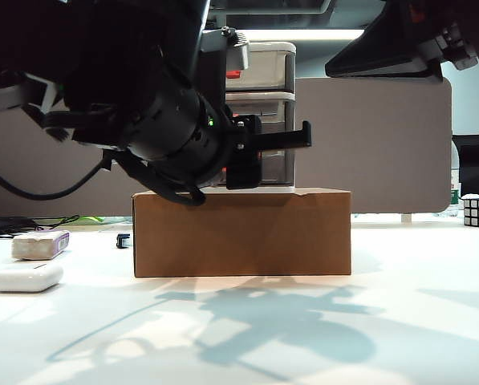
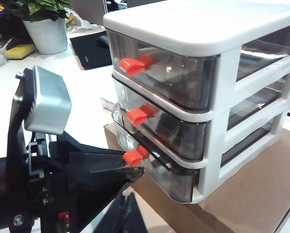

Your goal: Open the third layer of the drawer on the table, pick up the earphone case on the table and put it in, and finally close the drawer.

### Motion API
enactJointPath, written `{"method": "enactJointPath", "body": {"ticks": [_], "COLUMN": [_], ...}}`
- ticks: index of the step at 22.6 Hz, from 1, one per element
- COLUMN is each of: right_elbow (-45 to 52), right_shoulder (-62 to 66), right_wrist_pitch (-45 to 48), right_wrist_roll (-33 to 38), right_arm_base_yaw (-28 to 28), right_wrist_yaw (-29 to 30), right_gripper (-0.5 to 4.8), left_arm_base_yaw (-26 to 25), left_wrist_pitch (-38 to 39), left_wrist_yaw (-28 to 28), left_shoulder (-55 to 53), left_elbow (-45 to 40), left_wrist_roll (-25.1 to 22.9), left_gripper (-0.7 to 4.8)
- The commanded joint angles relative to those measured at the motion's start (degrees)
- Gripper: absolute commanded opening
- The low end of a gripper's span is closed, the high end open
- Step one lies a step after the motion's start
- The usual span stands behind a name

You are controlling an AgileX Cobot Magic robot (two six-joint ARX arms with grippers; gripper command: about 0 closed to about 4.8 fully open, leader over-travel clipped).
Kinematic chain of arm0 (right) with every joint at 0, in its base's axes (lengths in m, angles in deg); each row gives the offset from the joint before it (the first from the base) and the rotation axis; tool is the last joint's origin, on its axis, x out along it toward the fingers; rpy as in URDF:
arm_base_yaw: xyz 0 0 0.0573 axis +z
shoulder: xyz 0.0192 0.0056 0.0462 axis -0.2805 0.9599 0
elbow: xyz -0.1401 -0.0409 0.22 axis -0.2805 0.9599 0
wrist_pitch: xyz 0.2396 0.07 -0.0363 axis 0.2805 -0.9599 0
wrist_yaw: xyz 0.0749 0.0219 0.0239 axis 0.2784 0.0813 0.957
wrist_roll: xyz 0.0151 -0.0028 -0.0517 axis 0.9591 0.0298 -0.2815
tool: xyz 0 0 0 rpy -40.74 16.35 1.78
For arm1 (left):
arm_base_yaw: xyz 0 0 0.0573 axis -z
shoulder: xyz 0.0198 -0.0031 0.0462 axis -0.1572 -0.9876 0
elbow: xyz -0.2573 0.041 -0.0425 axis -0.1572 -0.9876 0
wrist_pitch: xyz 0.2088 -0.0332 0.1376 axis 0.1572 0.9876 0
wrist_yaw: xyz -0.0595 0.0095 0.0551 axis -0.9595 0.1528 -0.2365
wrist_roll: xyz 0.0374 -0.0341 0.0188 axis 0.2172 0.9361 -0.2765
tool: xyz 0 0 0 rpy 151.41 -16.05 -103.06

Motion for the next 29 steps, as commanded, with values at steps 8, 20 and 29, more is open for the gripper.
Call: {"method": "enactJointPath", "body": {"ticks": [8,20,29], "right_elbow": [-0.3,-0.5,-8.6], "right_shoulder": [1.2,4.0,15.7], "right_wrist_pitch": [4.0,8.6,9.9], "right_wrist_roll": [-0.2,-0.2,0.1], "right_arm_base_yaw": [0.1,0.1,0.1], "right_wrist_yaw": [0.2,0.0,2.0], "right_gripper": [-0.05,-0.05,-0.05], "left_arm_base_yaw": [0.0,0.0,0.2], "left_wrist_pitch": [-0.9,-1.2,-1.1], "left_wrist_yaw": [-0.1,-0.1,-0.1], "left_shoulder": [0.1,0.1,0.1], "left_elbow": [0.2,0.2,0.1], "left_wrist_roll": [1.3,1.4,1.5], "left_gripper": [0.52,-0.06,-0.06]}}
